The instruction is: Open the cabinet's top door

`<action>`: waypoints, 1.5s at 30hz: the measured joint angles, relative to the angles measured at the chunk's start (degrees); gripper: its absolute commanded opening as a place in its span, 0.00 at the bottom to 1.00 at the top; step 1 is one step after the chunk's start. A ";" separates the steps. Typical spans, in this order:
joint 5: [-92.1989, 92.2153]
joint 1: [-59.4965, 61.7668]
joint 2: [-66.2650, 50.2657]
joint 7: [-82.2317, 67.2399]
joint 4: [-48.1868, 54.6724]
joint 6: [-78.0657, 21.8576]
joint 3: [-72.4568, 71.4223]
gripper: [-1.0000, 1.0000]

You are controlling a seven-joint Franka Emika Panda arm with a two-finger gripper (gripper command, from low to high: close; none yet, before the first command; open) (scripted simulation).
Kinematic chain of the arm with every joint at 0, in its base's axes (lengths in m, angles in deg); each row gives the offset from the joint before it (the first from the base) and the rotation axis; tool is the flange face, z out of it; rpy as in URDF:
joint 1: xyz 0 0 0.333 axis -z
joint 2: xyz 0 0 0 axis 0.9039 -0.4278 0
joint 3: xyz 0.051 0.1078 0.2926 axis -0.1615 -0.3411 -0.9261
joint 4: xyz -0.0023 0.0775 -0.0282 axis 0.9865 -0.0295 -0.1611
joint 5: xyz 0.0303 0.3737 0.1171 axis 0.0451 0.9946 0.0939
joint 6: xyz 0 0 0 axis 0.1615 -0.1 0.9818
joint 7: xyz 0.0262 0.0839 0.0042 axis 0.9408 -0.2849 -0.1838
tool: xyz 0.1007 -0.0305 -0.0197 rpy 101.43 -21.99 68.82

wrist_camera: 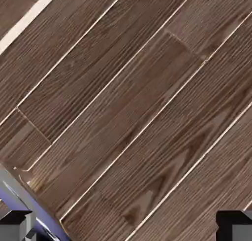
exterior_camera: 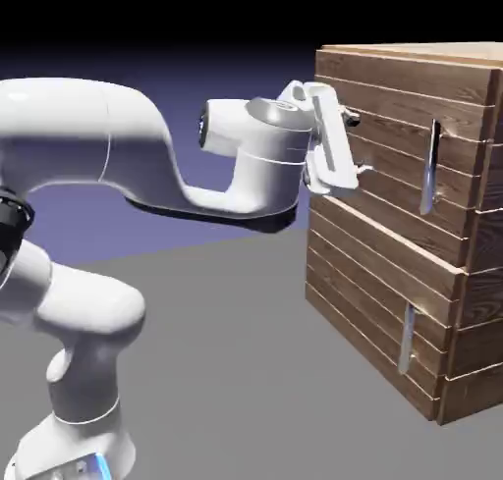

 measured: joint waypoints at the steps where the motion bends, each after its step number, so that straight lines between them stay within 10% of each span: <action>1: -2.49 -0.90 0.29 -0.87 0.49 -0.13 0.98 0.50; 22: -39.63 -24.66 1.75 -13.13 15.52 -2.73 22.23 0.50; 23: -39.65 -24.94 1.68 -13.12 15.74 -2.75 22.42 0.00; 25: -39.65 -24.94 1.68 -13.12 15.74 -2.75 22.42 0.00; 45: -24.38 16.55 -2.80 -6.11 -8.96 -13.53 -12.42 0.00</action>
